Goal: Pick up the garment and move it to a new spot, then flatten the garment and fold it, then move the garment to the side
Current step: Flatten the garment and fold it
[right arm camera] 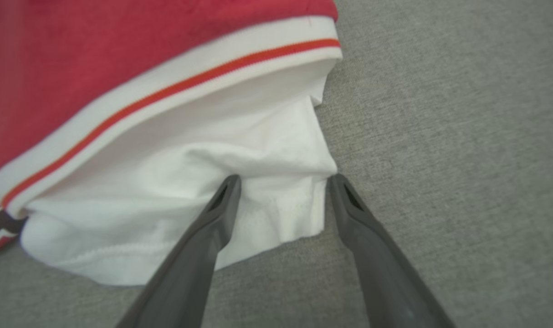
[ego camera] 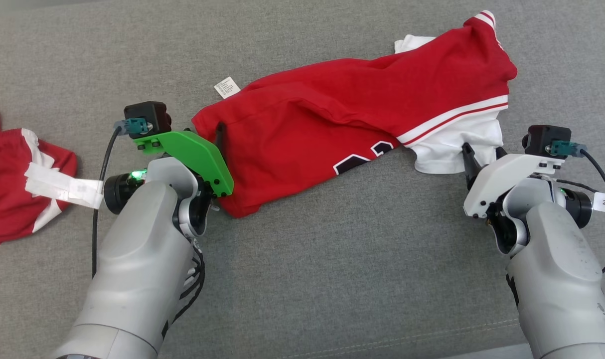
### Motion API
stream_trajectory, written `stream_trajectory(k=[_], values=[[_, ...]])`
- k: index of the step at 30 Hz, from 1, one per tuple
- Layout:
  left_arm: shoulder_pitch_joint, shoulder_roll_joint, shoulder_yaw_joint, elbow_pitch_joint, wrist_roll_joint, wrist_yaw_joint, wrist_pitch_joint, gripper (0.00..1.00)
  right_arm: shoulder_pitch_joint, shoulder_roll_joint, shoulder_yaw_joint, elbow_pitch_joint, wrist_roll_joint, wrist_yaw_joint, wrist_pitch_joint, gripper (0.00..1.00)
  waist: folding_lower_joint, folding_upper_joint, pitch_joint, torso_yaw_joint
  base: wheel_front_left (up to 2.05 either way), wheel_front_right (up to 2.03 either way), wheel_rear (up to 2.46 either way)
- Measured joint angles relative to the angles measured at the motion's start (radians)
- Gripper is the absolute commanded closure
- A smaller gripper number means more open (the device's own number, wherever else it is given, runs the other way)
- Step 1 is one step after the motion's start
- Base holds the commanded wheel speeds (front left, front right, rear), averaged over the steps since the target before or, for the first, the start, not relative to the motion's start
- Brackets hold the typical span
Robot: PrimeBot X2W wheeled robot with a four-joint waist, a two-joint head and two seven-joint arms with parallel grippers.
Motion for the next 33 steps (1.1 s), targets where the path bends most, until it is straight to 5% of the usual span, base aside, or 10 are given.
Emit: stream_trajectory(k=[16,18,19,20,21,23,33], values=[[-0.015,0.000,-0.076,0.013,-0.054,0.012,-0.030,0.00,-0.013,0.003,-0.042,0.030,-0.068,0.002,0.001,0.00,0.0000,0.0000,0.002,0.006,0.00,0.00,0.00],[-0.021,0.000,-0.081,0.016,-0.057,0.003,-0.030,0.07,-0.013,0.002,-0.039,0.031,-0.063,0.002,0.002,0.00,0.0000,0.0000,0.003,0.005,0.00,0.00,0.00],[-0.022,0.000,-0.084,0.017,-0.060,-0.001,-0.031,0.35,-0.013,0.002,-0.036,0.032,-0.060,0.002,0.004,0.00,0.0000,0.0000,0.004,0.004,0.00,0.00,0.00],[-0.022,0.000,-0.087,0.019,-0.061,-0.002,-0.031,0.43,-0.013,0.002,-0.033,0.034,-0.058,0.002,0.011,0.00,0.0000,0.0000,0.005,0.003,0.00,0.00,0.00],[-0.023,0.000,-0.090,0.022,-0.061,-0.006,-0.031,0.60,-0.013,0.001,-0.031,0.035,-0.058,0.002,0.011,0.45,0.0000,0.0000,0.005,0.002,0.00,0.00,0.00],[-0.027,0.000,-0.095,0.028,-0.063,-0.012,-0.038,1.00,-0.014,0.001,-0.025,0.036,-0.058,0.001,0.011,1.00,0.0000,0.0000,0.008,0.000,0.00,0.00,0.00],[-0.043,0.000,-0.077,0.008,-0.080,-0.051,-0.165,1.00,0.005,0.002,-0.038,-0.018,-0.035,0.001,-0.058,1.00,0.0000,0.0000,0.001,0.014,0.00,0.00,0.00]])
